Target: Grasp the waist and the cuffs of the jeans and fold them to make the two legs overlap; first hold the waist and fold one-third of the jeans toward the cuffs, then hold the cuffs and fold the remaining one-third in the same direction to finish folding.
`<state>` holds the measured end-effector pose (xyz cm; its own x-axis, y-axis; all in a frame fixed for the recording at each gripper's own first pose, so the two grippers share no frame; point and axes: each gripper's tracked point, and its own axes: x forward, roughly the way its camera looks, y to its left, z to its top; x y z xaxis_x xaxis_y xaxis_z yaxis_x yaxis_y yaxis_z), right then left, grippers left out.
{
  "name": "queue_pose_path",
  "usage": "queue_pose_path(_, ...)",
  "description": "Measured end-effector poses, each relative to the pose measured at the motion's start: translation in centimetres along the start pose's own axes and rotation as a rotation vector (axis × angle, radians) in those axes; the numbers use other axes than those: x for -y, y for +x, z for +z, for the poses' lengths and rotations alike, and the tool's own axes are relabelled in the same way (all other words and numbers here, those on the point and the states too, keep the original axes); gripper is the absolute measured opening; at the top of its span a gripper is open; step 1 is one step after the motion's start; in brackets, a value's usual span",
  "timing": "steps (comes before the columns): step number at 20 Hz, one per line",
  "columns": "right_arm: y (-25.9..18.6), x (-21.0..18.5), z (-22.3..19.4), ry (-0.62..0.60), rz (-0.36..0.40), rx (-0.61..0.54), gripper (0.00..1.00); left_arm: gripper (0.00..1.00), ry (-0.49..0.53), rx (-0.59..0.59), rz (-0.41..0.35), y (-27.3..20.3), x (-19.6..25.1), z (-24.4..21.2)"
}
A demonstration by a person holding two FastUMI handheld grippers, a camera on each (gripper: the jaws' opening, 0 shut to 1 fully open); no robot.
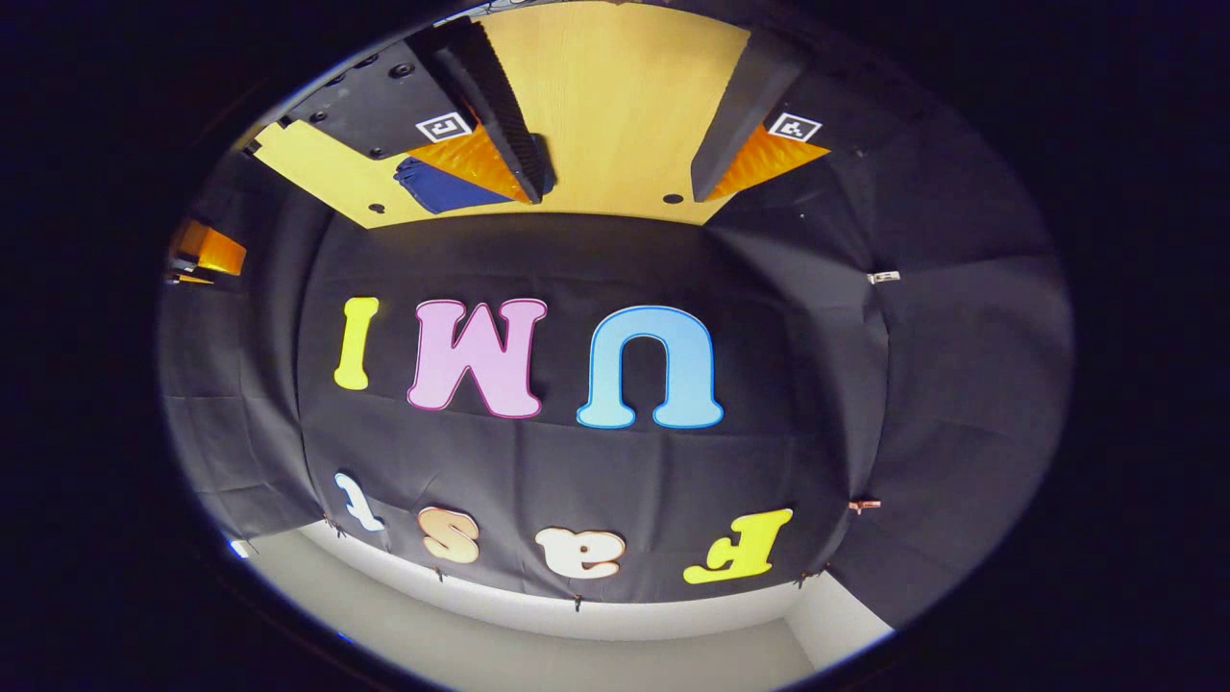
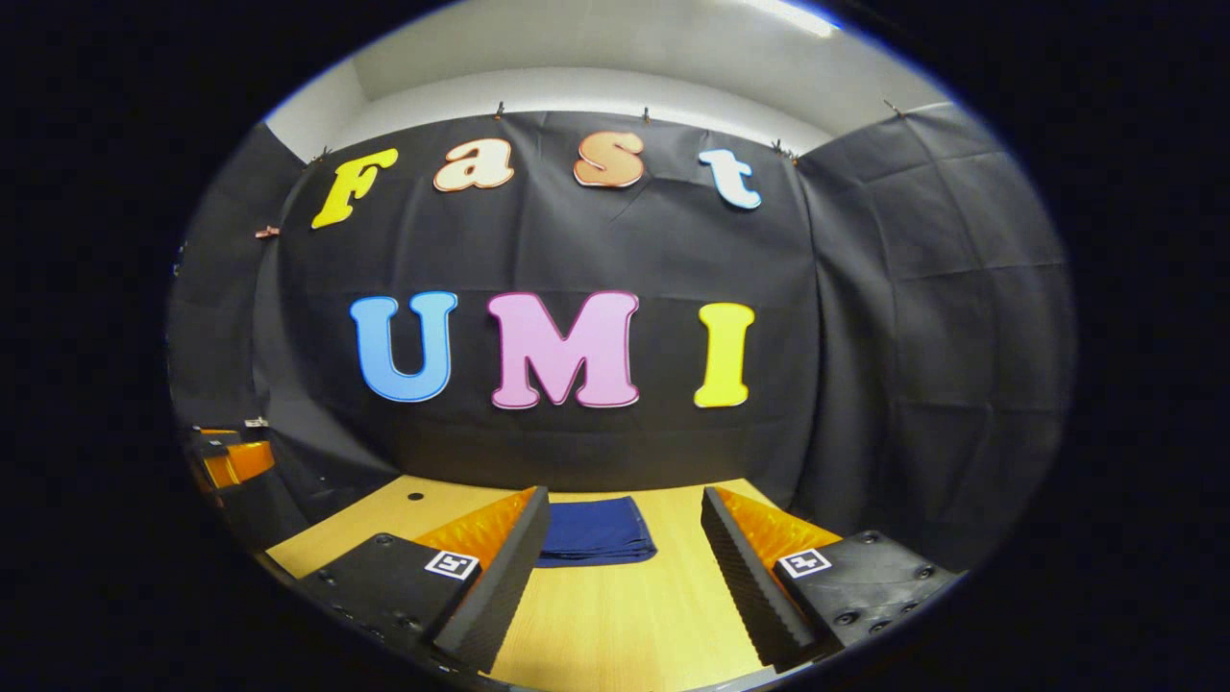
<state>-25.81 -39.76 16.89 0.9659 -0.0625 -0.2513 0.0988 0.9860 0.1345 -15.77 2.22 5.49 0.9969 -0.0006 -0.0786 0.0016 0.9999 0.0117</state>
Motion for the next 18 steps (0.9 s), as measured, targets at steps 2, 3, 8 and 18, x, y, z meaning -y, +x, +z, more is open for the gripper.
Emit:
queue_pose_path(2, -2.1, -1.2, -0.7, 0.024, 0.007, -0.026, 0.96, 0.96, 0.002, -0.02, -0.021, -1.6, 0.4, -0.4)
queue_pose_path(3, -2.9, -1.8, -1.2, 0.031, 0.012, -0.045, 0.96, 0.96, 0.003, -0.03, -0.028, -2.1, 0.5, -0.6)
queue_pose_path(8, -2.5, -3.2, 0.2, -0.013, 0.049, -0.038, 0.97, 0.96, 0.01, -0.015, -0.098, -3.4, 2.1, 0.0)
queue_pose_path(18, -2.4, -5.0, -1.1, 0.016, 0.09, -0.075, 0.96, 0.96, -0.074, -0.089, -0.135, -4.2, 3.6, -2.9)
